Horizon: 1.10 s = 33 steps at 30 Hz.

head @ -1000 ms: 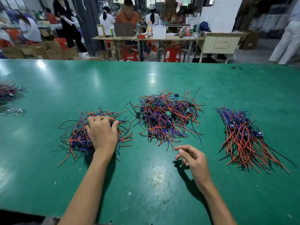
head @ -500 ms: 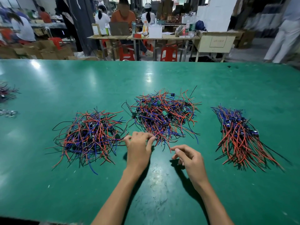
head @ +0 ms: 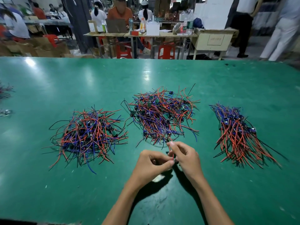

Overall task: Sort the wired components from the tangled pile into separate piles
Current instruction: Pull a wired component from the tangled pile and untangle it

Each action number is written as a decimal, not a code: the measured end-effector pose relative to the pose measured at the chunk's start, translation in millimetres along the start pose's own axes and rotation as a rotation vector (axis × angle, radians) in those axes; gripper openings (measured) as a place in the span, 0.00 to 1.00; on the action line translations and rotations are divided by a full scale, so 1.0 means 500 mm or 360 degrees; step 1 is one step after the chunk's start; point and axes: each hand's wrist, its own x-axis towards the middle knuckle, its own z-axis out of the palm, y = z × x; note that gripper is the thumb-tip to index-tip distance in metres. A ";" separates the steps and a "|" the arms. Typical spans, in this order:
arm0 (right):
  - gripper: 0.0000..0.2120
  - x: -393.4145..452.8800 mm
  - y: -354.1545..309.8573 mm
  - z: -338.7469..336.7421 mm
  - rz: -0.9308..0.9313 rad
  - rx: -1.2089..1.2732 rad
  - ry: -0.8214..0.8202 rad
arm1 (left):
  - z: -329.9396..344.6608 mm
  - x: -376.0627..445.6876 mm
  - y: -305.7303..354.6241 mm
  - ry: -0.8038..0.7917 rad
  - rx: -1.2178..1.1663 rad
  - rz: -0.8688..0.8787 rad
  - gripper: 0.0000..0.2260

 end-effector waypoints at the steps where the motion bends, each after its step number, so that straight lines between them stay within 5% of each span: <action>1: 0.09 -0.001 -0.001 -0.002 -0.0001 0.0057 -0.0033 | -0.001 -0.005 0.001 -0.0078 0.0006 -0.0004 0.01; 4: 0.09 -0.008 -0.005 -0.009 -0.0042 0.0296 -0.0119 | -0.005 -0.007 0.010 -0.0184 -0.0057 -0.0021 0.06; 11: 0.08 -0.021 -0.006 -0.020 -0.0184 0.0388 -0.0295 | 0.018 0.032 0.035 0.0216 -0.0264 -0.0311 0.18; 18: 0.16 -0.027 0.018 -0.008 -0.0250 0.0053 -0.0448 | 0.027 0.024 0.047 0.0431 -0.0729 -0.0324 0.12; 22: 0.22 -0.022 0.007 -0.007 -0.0214 0.0226 -0.0136 | 0.010 0.018 0.060 0.0267 -0.0034 -0.0006 0.03; 25: 0.17 -0.022 0.003 -0.013 -0.0226 0.0342 -0.0154 | -0.003 0.009 0.088 0.0070 0.0557 0.0178 0.04; 33: 0.18 -0.023 0.001 -0.026 -0.0228 0.0530 -0.0106 | -0.008 0.010 0.135 -0.0062 0.1562 0.0444 0.24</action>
